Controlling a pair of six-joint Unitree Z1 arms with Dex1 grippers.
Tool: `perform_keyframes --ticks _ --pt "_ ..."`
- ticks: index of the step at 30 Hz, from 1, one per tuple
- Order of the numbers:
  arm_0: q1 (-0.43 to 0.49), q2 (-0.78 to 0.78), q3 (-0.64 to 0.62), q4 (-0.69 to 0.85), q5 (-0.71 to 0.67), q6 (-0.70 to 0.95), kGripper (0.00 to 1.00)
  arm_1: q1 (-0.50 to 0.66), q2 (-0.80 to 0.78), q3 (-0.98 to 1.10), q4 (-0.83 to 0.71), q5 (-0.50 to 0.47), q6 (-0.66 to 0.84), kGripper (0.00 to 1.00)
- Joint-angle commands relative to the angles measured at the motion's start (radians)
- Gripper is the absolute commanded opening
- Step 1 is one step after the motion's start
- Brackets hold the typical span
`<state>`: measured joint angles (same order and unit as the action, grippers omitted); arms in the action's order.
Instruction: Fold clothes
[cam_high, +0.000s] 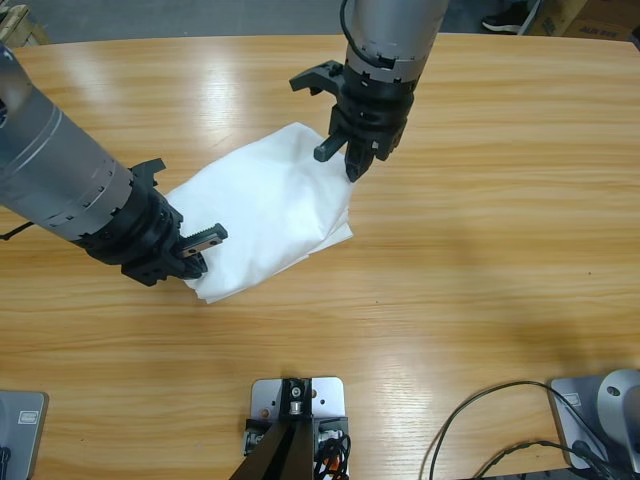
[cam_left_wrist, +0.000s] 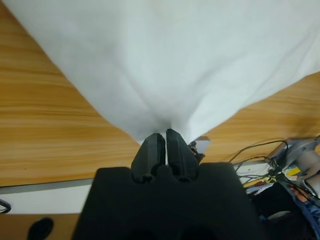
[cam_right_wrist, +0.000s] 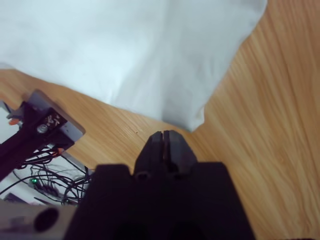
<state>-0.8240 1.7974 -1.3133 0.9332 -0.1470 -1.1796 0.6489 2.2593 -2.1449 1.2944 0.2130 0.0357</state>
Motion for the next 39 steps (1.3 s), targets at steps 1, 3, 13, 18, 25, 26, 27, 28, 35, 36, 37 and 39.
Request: perform_keyframes --ticks 1,3,13,18,25,26,27,28,35,36,37,39 --pt "0.011 0.058 0.032 -0.030 -0.005 0.001 0.000 0.027 -0.007 -0.089 0.036 0.028 0.028 0.000" --pt "0.024 0.028 0.025 -0.017 -0.004 0.005 0.000 0.037 0.003 -0.116 0.046 0.030 0.033 0.000" --pt "0.059 0.107 0.029 -0.035 0.011 0.025 0.000 0.026 0.158 -0.192 0.039 0.037 0.024 0.000" --pt "0.066 0.137 0.032 -0.047 0.004 0.029 0.000 0.020 0.189 -0.162 0.036 0.032 0.020 0.000" --pt "0.071 0.142 0.031 -0.051 0.003 0.029 0.000 -0.011 0.229 -0.170 0.031 0.031 0.007 0.000" --pt "0.072 0.144 0.031 -0.051 0.003 0.029 0.000 -0.012 0.238 -0.165 0.027 0.031 0.006 0.000" --pt "0.072 0.145 0.031 -0.051 0.003 0.029 0.000 -0.012 0.247 -0.163 0.022 0.032 0.006 0.000" --pt "0.072 0.145 0.031 -0.051 0.003 0.029 0.000 -0.012 0.255 -0.164 0.016 0.034 0.006 0.000" --pt "0.086 0.150 0.032 -0.051 0.000 0.031 0.000 -0.011 0.290 -0.144 -0.008 0.039 0.007 0.000" --pt "0.086 0.151 0.032 -0.051 0.000 0.031 0.000 -0.011 0.294 -0.136 -0.012 0.037 0.007 0.000" --pt "0.087 0.154 0.032 -0.051 0.000 0.032 0.000 -0.011 0.300 -0.122 -0.022 0.037 0.008 0.000" --pt "0.088 0.160 0.032 -0.051 0.000 0.032 0.000 -0.011 0.297 -0.081 -0.056 0.037 0.009 0.000"
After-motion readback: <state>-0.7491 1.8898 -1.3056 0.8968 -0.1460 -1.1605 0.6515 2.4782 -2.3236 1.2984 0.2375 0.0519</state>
